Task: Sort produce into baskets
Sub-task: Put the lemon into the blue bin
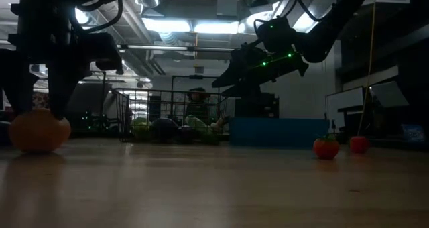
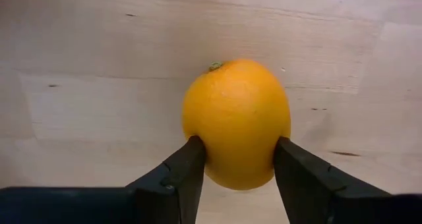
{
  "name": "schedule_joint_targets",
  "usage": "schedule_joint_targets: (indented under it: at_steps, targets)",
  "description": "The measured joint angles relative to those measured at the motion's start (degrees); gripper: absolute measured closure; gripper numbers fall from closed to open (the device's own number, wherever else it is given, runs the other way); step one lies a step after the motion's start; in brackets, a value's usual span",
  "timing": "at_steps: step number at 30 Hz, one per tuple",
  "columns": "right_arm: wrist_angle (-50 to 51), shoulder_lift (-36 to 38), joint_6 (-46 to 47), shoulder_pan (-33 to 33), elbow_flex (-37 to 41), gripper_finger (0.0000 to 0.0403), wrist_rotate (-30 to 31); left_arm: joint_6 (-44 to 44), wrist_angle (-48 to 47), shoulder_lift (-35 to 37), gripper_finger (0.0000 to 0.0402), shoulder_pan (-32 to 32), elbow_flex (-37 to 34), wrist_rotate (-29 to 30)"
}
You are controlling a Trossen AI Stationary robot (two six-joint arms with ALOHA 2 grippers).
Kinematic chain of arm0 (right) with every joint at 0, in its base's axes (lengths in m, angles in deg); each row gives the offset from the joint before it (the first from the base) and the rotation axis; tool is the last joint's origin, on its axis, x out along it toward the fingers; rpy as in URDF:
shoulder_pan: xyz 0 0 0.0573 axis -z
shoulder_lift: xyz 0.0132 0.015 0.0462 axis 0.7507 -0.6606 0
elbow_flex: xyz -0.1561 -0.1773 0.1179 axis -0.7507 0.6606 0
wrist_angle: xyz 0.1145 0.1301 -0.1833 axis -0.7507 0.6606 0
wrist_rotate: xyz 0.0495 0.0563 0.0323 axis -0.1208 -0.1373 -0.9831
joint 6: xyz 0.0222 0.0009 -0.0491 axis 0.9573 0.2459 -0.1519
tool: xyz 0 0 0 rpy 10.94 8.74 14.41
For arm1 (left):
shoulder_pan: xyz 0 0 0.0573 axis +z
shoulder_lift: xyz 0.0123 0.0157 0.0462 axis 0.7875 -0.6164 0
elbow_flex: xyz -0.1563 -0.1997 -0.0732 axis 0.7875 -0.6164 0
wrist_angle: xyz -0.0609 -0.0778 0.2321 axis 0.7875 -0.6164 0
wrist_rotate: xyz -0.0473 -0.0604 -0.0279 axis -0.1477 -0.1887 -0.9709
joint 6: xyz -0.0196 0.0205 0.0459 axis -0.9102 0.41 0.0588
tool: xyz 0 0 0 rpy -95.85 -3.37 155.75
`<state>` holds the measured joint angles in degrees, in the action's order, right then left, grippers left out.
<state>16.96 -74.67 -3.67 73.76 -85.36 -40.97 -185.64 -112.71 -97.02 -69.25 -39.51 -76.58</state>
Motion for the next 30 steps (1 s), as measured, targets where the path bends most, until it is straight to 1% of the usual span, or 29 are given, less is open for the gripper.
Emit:
schedule_joint_targets:
  at_steps: [2, 6, 12, 20, 22, 26, 30]
  targets:
    - [0.0, 0.0, 0.0, 0.0, 0.0, 0.0118, -0.1, 0.1, 0.0, 0.2, 0.0241, 0.0, 0.0, 0.2]
    - [-0.3, 0.3, 0.0, 0.0, 0.0, 0.0118, -2.7, 3.0, 1.2, 0.1, 0.0240, 0.0, 0.9, 1.2]
    - [-0.2, 0.9, 0.0, 0.0, 0.0, 0.0118, -6.9, 6.3, 9.6, -0.1, 0.0240, 0.1, 0.8, 5.3]
    - [0.0, 2.0, 0.0, 0.1, 0.0, 0.0118, -12.4, 9.1, 21.1, -0.1, 0.0240, 0.2, 0.8, 13.0]
    - [-0.2, 3.0, -0.1, 0.1, 0.1, 0.0118, -12.8, 9.2, 24.2, -0.1, 0.0240, 0.2, 0.9, 15.7]
    - [1.2, 6.7, -1.9, 0.5, 0.0, 0.0118, -13.0, 12.3, 31.2, 0.0, 0.0240, 1.1, 1.0, 21.0]
    - [3.7, 12.0, -4.5, 1.7, 0.0, 0.0118, -13.0, 18.4, 38.8, -0.1, 0.0239, 4.0, 1.0, 26.4]
